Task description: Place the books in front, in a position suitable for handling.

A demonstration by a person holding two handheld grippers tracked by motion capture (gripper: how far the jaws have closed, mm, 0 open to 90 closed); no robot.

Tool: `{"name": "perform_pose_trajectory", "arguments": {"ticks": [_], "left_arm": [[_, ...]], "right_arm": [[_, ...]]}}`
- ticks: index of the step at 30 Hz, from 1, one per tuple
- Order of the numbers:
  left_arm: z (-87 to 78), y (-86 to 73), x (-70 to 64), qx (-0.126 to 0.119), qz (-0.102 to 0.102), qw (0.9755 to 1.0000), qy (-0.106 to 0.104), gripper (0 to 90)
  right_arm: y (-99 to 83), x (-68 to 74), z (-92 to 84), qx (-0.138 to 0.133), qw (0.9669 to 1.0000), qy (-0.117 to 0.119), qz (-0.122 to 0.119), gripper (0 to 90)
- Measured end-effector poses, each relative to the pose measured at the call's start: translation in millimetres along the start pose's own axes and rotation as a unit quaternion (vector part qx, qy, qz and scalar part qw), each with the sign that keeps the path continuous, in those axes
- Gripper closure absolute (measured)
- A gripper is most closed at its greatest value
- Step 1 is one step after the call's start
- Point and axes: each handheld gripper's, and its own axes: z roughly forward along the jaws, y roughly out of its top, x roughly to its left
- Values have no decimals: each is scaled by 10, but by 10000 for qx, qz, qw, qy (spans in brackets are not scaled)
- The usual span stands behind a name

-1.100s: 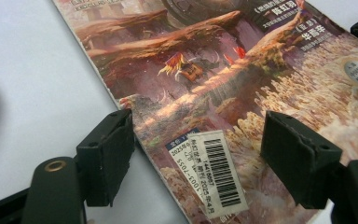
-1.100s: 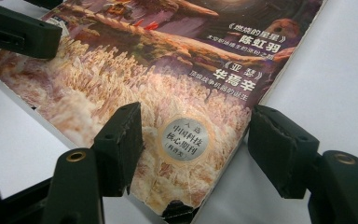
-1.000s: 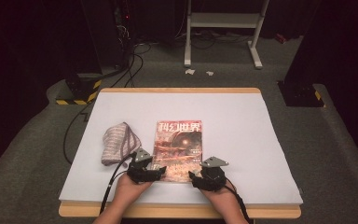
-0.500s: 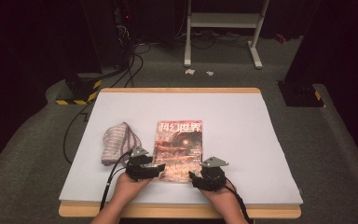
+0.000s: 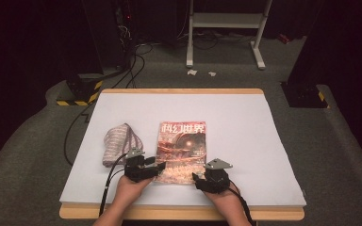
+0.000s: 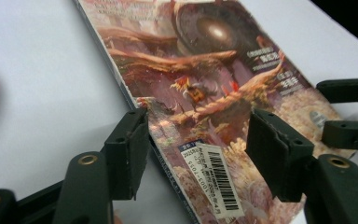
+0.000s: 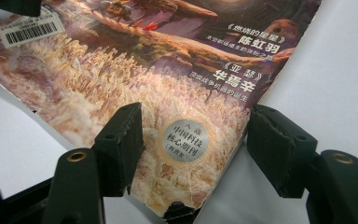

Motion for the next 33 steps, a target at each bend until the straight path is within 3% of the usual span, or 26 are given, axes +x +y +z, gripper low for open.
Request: {"name": "perform_pose_trajectory", "arguments": {"ticks": [5,14,18,24,26,28,29,33], "left_arm": [[-7,-7,-7,-45,29,10000,6,403],[-90,-29,-52,-363,-101,9986,-371,432],[-86,-43,-92,-365,60,9990,-246,441],[-91,-48,-92,-309,30,9991,-304,441],[-52,-55,-117,-79,-62,9968,-796,483],[-20,-73,-174,-3,49,9972,-743,477],[-6,-75,-258,-32,338,9982,-494,473],[-52,-45,-244,-73,392,9981,-460,453]], "right_arm": [[-5,-4,0,-18,10000,10,23,363],[-19,-7,-15,-28,10000,-6,-14,366],[-26,-9,-17,-51,10000,-18,-12,365],[-29,-15,-17,-59,10000,-1,-3,365],[-32,-13,-25,-55,10000,-26,-16,366],[-34,-21,-22,-57,10000,8,16,365],[-33,-21,-20,-69,10000,1,-5,365],[-37,-24,-24,-68,10000,18,6,365]]}}
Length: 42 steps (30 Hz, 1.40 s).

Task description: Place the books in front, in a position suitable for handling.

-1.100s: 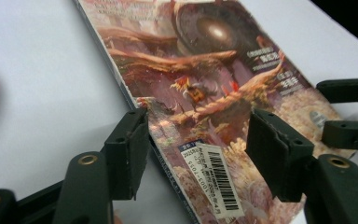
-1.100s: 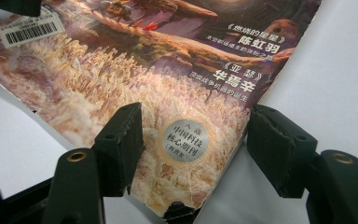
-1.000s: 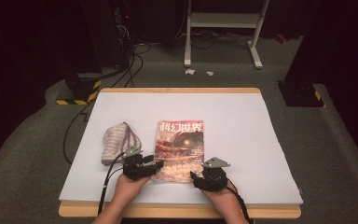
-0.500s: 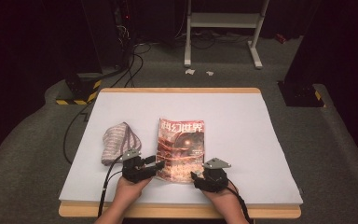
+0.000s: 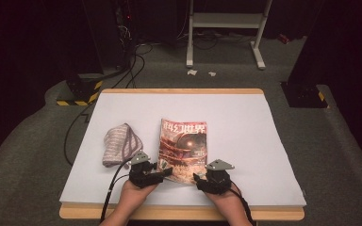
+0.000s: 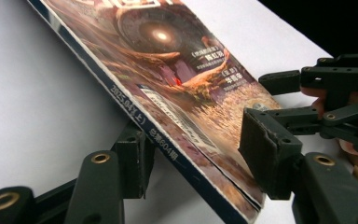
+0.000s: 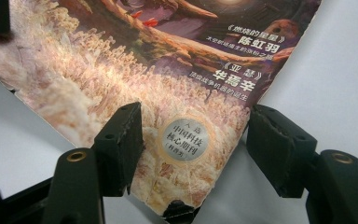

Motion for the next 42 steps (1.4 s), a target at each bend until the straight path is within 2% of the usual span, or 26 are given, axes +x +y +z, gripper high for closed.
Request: {"name": "perform_pose_trajectory", "arguments": {"ticks": [6,9,11,13,18,23,29,34,42], "left_arm": [[-28,-2,13,12,40,10000,6,445],[-30,-1,6,40,81,9999,-43,437],[-21,-7,-8,82,125,9999,-79,437],[-2,-12,-37,123,166,9997,-125,436],[36,-8,-94,157,249,9994,-203,417],[44,2,-138,192,308,9990,-258,403],[67,11,-195,205,409,9985,-292,374],[86,17,-246,256,506,9979,-302,354],[109,21,-285,288,549,9975,-338,331]], "right_arm": [[-8,-19,-10,11,10000,68,10,360],[-18,-23,-29,-38,10000,42,-63,344],[-16,-41,-66,-172,9997,-116,-92,332],[-9,-57,-108,-317,9992,-172,-166,327],[-12,-4,-177,-556,9973,-48,-474,312],[-37,148,-163,-523,9950,124,-844,272],[-39,269,-132,-452,9925,325,-1086,228],[-38,343,-93,-356,9913,390,-1204,211],[8,389,-25,-303,9912,419,-1215,202]]}}
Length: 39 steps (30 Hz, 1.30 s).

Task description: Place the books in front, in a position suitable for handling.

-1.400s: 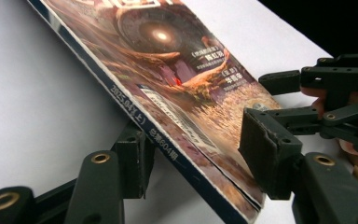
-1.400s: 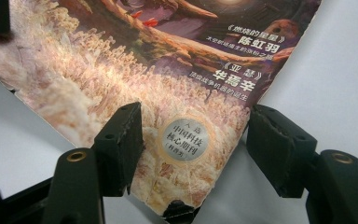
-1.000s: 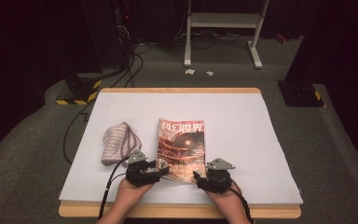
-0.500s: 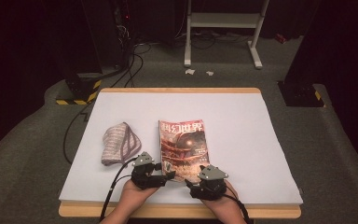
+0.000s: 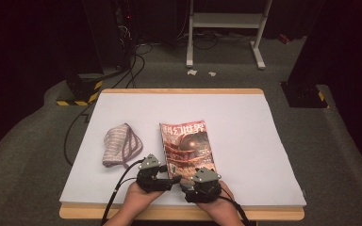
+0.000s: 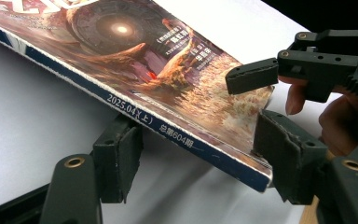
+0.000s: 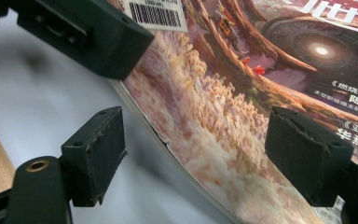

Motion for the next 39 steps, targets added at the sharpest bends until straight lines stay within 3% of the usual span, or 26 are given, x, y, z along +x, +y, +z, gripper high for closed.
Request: {"name": "perform_pose_trajectory", "arguments": {"ticks": [19,30,37,39], "left_arm": [[18,38,-20,-21,-46,9999,-115,326],[18,44,-10,-27,-76,9998,-155,325],[-6,52,16,-38,-100,9998,-169,304],[-60,66,29,-160,-116,9997,-175,299]], "right_arm": [[45,4,133,-16,9998,-179,-93,275],[73,84,140,-166,9993,-166,-290,407],[72,116,120,-262,9984,-215,-452,566],[75,119,106,-292,9982,-236,-470,616]]}}
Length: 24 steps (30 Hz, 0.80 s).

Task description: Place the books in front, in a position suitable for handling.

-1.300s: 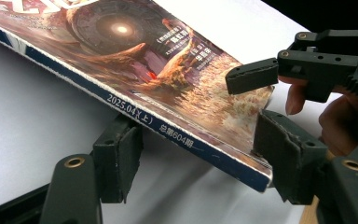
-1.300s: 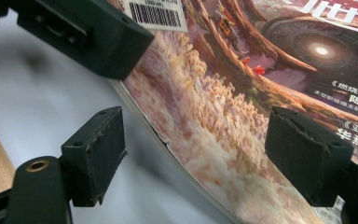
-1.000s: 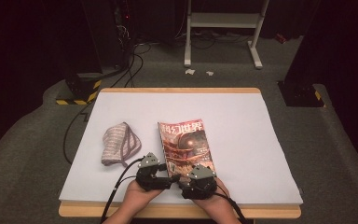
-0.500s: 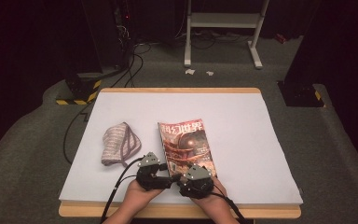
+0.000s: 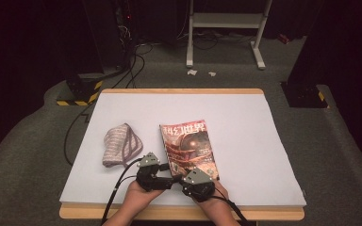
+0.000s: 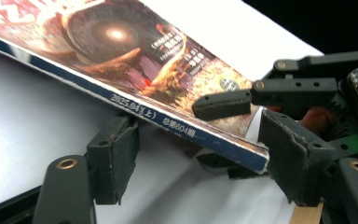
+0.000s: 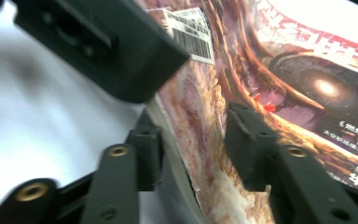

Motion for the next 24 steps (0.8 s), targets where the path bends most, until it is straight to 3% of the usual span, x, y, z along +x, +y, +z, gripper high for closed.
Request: {"name": "perform_pose_trajectory", "arguments": {"ticks": [7,15,16,17,18,19,24], "left_arm": [[-188,67,47,-237,48,9997,-33,278],[-369,102,100,-379,192,9989,219,284],[-380,101,118,-358,246,9985,337,284],[-382,91,131,-260,453,9967,619,284],[-382,91,131,-260,453,9967,619,284],[-372,79,141,-160,592,9949,806,287],[-320,44,188,45,805,9911,1060,305]], "right_arm": [[-6,-6,-38,-73,9999,-89,-84,707],[-19,-63,-94,-136,9999,-95,35,766],[-19,-71,-101,-157,9998,-104,42,771],[-22,-86,-122,-168,9997,-137,94,787],[-22,-86,-122,-168,9997,-137,94,787],[-29,-103,-139,-202,9996,-174,116,802],[-43,-165,-189,-273,9991,-240,239,830]]}}
